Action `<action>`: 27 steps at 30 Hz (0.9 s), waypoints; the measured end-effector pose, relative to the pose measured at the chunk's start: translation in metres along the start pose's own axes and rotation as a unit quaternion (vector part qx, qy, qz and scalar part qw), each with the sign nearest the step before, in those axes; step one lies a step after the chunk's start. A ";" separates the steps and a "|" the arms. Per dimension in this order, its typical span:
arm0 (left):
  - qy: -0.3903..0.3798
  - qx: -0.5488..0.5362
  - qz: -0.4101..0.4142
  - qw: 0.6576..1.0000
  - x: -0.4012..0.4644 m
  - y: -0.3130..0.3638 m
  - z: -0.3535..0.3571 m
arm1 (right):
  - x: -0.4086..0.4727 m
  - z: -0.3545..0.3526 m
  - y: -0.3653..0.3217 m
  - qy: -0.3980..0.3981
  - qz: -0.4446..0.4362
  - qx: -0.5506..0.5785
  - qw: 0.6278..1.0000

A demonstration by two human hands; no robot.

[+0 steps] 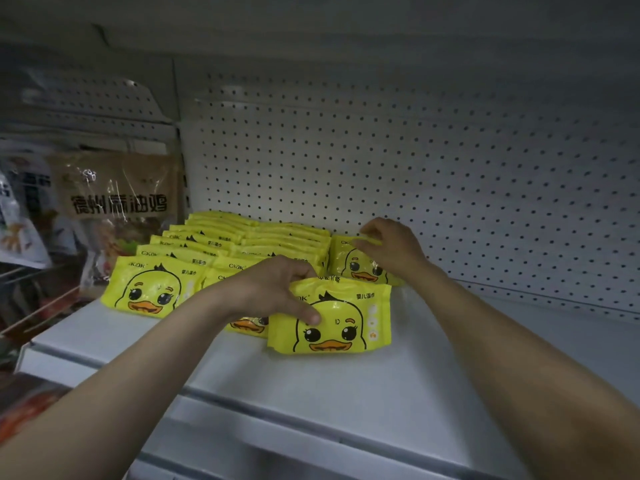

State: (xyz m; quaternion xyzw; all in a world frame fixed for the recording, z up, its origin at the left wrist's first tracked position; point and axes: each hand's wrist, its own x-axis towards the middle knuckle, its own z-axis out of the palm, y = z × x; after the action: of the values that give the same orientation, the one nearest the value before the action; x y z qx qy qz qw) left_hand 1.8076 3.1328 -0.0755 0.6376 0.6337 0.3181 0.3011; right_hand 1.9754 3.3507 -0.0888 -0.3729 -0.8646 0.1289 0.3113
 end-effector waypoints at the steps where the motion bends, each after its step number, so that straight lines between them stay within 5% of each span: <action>1: 0.001 -0.001 0.003 1.000 0.002 0.002 0.000 | -0.008 -0.013 -0.016 -0.061 0.025 0.107 0.992; 3: 0.008 -0.005 0.005 1.000 0.007 0.006 0.001 | -0.025 -0.041 -0.043 -0.214 0.038 0.248 0.944; 6: 0.025 -0.003 0.005 1.000 0.019 0.014 0.002 | -0.049 -0.068 -0.063 -0.343 -0.008 0.171 0.923; 9: 0.035 -0.018 0.015 0.999 0.029 0.020 -0.001 | -0.060 -0.070 -0.066 -0.308 -0.041 0.023 0.950; 16: 0.163 -0.004 0.055 0.985 0.051 0.017 0.003 | -0.055 -0.087 -0.044 -0.214 -0.007 -0.009 0.977; 22: 0.160 0.274 0.003 0.948 0.048 -0.015 0.004 | -0.035 -0.080 0.008 -0.155 0.075 -0.052 0.984; 27: 0.131 0.354 -0.017 0.926 0.046 -0.021 0.015 | -0.021 -0.047 0.020 -0.170 0.100 -0.047 0.979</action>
State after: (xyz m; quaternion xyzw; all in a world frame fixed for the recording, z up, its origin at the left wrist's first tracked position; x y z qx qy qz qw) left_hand 1.8060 3.1796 -0.0998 0.6443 0.7498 0.1484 -0.0242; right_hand 2.0275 3.3483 -0.0708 -0.4444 -0.8682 0.1805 0.1271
